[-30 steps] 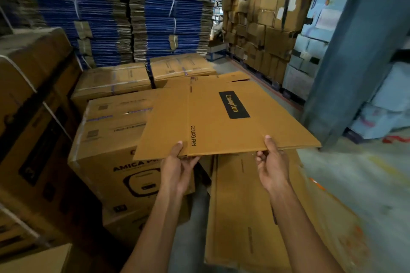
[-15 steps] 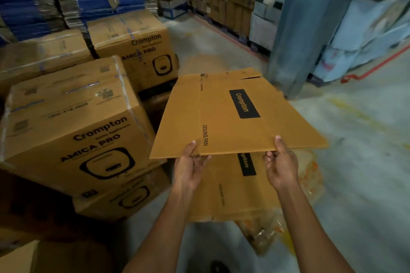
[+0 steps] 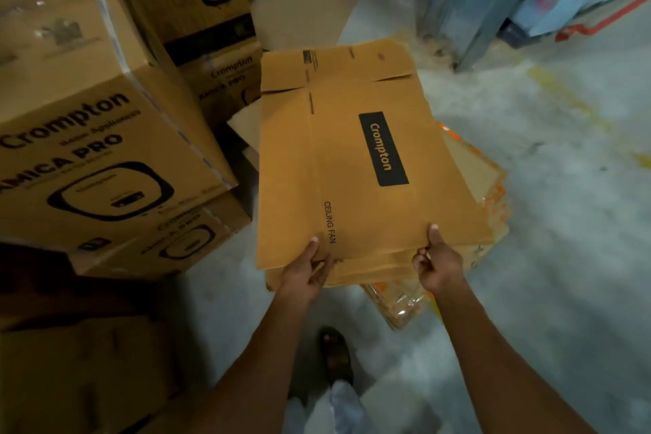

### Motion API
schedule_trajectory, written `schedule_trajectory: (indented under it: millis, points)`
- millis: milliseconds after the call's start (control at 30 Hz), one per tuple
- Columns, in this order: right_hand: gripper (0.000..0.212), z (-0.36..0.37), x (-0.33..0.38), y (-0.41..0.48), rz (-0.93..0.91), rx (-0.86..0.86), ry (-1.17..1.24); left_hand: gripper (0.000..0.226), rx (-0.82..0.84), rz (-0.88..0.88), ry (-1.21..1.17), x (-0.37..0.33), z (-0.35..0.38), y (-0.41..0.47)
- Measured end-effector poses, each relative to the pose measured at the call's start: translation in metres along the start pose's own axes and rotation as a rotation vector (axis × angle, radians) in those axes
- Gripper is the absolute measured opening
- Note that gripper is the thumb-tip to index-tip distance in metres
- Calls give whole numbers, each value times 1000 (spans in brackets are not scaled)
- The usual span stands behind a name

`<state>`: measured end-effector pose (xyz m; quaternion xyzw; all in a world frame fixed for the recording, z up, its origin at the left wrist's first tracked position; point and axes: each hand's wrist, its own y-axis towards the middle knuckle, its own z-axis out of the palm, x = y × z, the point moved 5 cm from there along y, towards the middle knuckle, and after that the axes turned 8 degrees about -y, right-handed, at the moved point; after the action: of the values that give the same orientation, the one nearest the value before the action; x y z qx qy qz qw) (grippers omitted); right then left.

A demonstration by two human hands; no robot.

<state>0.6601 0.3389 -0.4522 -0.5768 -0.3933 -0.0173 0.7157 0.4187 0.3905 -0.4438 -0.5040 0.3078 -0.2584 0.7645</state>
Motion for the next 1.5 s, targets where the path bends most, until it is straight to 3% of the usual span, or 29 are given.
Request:
schedule_trajectory:
  millis: [100,267,400,567,733,900,1033,1267,1367,1500]
  points:
    - [27,-7,-19,19,55,-58,-12,25,-51,-8,-68,10,-11,22]
    - [24,-4,-40,38,162,56,8,38,-63,-37,-113,20,-19,32]
    - [18,-2,-55,42,214,113,-5,67,-61,-64,-162,17,-23,35]
    - [28,5,-58,32,241,104,67,86,-26,-58,-159,14,-32,42]
    - [7,30,-50,11,196,99,59,73,30,28,-17,-3,-26,27]
    - [19,89,-45,-32,24,313,-271,49,31,242,188,-46,-34,-12]
    - [16,158,-59,-85,-26,499,-443,41,-26,419,146,-97,-77,-55]
    - [15,282,-148,-216,-57,901,-786,20,-208,697,-213,-168,-223,-157]
    - [17,314,-207,-282,-36,1084,-899,30,-318,736,-427,-168,-297,-192]
    - [19,329,-281,-347,-3,1221,-1066,24,-410,755,-628,-147,-377,-221]
